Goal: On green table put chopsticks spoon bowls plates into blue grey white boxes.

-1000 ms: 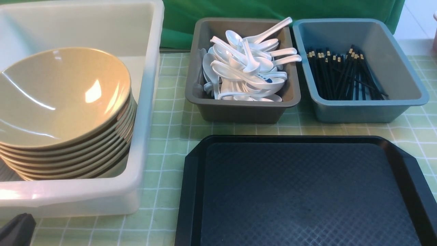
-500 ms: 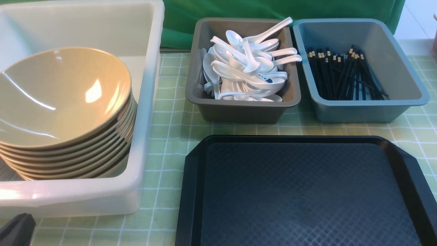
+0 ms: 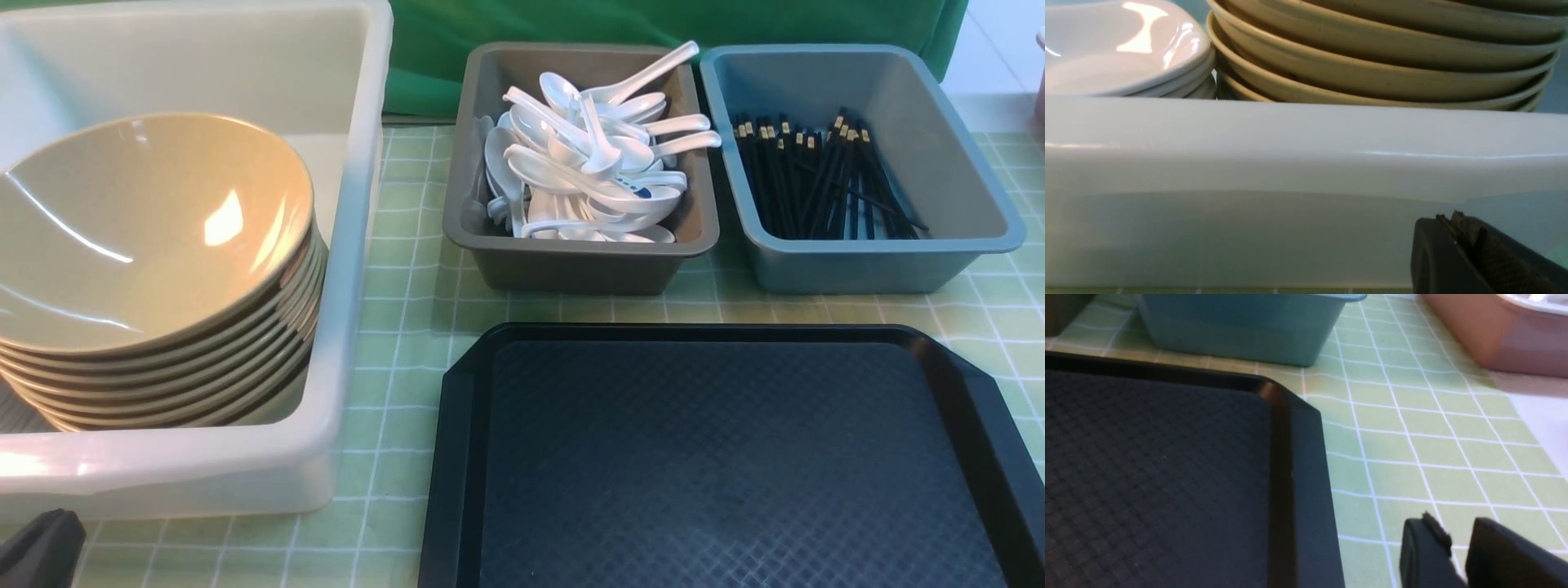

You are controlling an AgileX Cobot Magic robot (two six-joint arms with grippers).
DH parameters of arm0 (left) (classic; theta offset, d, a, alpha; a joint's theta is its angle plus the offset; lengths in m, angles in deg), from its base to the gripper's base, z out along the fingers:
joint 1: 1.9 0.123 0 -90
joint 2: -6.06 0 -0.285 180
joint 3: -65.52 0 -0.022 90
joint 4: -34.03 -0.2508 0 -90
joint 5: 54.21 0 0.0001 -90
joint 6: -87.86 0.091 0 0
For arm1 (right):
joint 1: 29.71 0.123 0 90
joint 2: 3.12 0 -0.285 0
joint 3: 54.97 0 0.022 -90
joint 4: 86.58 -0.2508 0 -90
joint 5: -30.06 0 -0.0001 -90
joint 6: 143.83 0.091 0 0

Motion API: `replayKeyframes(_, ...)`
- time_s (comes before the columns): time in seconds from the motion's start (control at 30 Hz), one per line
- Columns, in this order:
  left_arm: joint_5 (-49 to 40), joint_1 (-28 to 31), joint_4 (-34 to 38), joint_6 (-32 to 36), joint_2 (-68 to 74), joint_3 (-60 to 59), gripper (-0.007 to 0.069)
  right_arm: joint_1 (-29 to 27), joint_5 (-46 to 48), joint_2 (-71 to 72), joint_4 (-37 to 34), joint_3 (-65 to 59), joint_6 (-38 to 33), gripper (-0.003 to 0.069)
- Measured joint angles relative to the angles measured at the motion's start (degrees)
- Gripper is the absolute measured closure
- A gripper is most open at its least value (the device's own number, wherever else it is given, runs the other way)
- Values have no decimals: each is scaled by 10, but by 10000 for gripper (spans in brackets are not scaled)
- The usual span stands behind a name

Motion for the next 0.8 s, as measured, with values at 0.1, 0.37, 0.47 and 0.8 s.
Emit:
replayKeyframes(0.1,0,0,0,0,0,0,626,0,0,0,0,0,0,486)
replayKeyframes(0.37,1,0,0,0,0,0,626,0,-1,0,0,0,0,483)
replayKeyframes(0.47,1,0,0,0,0,0,626,0,-1,0,0,0,0,478)
replayKeyframes(0.8,1,0,0,1,0,0,626,0,-1,0,0,0,0,475)
